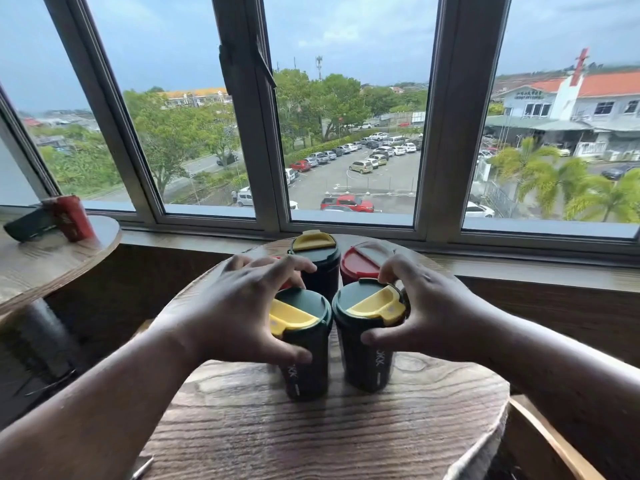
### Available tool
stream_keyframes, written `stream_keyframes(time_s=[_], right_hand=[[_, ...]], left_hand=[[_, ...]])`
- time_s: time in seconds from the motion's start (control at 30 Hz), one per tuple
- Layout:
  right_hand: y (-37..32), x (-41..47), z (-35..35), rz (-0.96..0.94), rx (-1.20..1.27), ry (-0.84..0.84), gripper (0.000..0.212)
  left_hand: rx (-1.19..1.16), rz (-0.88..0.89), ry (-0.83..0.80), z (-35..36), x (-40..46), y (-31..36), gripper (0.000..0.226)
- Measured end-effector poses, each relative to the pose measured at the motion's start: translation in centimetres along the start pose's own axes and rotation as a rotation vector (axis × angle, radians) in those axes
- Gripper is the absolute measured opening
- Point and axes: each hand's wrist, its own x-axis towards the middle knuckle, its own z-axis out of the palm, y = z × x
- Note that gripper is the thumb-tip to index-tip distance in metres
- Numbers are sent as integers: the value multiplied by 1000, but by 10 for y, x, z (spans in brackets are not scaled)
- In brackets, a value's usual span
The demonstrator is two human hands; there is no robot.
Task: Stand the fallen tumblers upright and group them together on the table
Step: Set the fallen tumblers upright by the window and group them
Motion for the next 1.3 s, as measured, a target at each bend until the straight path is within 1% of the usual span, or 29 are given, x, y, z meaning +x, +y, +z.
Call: stream_keyframes(time_s=[0.07,0.13,0.17,0.23,0.3,0.33,0.37,0.4,0.47,0.53,0.6,0.7,0.8,0.87,0.9,0.97,1.0,1.03,1.1,1.17,1.2,1.23,1.3], right_hand=[[2,-1,-1,-1,36,-7,70],[4,-1,-4,4,72,-12,74],[4,0,-5,14,83,-13,74],[7,2,-8,27,75,4,71],[8,3,-12,12,42,40,60],[8,4,-13,-6,27,57,52],[8,4,-15,-26,12,67,45],[7,5,-16,-43,-4,67,42],[6,5,-17,-64,-20,47,48],[5,6,-16,-67,-30,23,60],[4,8,-15,-61,-45,10,65],[4,10,-15,-66,-54,10,64],[3,11,-14,-64,-55,-7,66],[1,12,-16,-59,-48,-26,67],[0,12,-17,-57,-39,-27,65],[1,14,-20,-36,-23,14,55],[3,17,-21,-23,-24,54,49],[6,21,-21,-10,-34,94,44],[13,33,-23,23,-54,123,42],[21,47,-23,98,-33,67,48],[25,52,-23,143,-9,30,52],[27,57,-22,184,22,-4,56],[31,64,-20,240,101,-46,60]], left_hand=[[-31,6,-27,-2,1,0,107],[-124,16,-16,-5,2,-4,99],[-178,21,23,-7,2,-7,91],[-296,11,176,-6,1,-15,68],[-367,-21,322,-4,-4,-21,46],[-364,-24,339,-3,-8,-23,42],[-338,-6,316,-2,-11,-24,46],[-295,23,263,-1,-15,-25,55],[-170,58,149,1,-21,-24,77],[-70,31,101,5,-21,-22,89],[-51,15,108,6,-18,-19,92],[-62,46,127,8,-14,-19,93],[-50,24,110,8,-16,-21,96],[-129,25,117,6,-18,-22,93],[-219,19,152,5,-17,-23,86],[-447,-37,267,5,-13,-31,70],[-527,-83,300,6,-11,-40,68],[-560,-129,289,6,-7,-50,71],[-567,-180,140,7,-2,-68,84],[-676,-202,-25,10,2,-79,96],[-749,-218,-61,13,4,-82,98],[-803,-234,-61,16,5,-83,99],[-840,-256,-18,22,7,-84,97]])
